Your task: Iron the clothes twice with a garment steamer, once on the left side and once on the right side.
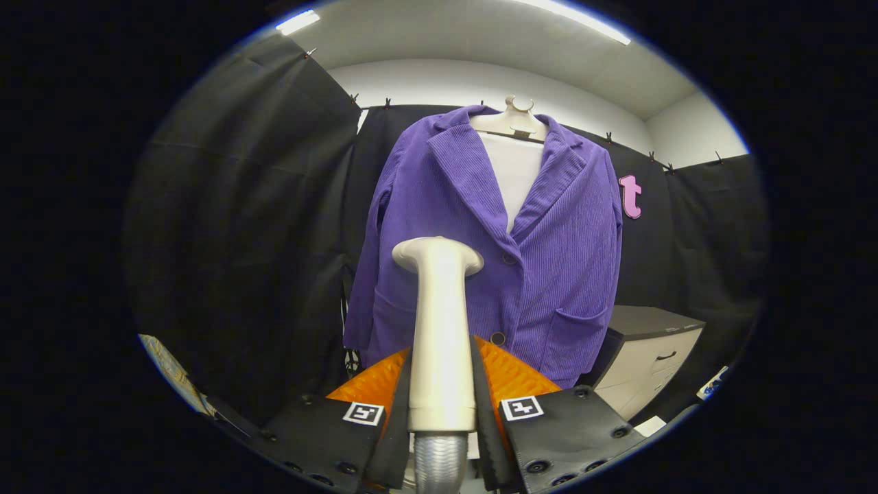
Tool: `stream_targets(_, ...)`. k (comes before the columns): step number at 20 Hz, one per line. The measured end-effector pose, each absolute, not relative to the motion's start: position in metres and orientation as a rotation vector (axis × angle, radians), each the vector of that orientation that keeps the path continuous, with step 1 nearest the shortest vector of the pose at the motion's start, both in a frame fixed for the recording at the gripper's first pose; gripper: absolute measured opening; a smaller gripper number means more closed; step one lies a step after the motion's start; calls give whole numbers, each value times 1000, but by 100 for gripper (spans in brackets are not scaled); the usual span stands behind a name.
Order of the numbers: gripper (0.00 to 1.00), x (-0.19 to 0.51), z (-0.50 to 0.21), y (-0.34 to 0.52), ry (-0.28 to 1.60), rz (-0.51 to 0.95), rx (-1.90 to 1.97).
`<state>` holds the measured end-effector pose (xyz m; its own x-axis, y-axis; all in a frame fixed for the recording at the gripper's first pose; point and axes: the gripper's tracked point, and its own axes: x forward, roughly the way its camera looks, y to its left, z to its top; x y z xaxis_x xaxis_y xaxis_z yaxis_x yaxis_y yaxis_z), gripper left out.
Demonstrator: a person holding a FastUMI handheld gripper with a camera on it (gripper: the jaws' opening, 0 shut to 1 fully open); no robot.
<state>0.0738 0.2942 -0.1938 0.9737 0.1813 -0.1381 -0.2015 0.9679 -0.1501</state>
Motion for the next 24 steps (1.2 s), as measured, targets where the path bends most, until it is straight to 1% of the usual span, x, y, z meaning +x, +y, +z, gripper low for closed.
stream_targets(14, 49, 42, -259, 275, 209, 191, -200)
stream_targets(21, 49, 39, -266, 273, 219, 196, -217)
stream_targets(24, 49, 24, -261, 275, 202, 210, -192)
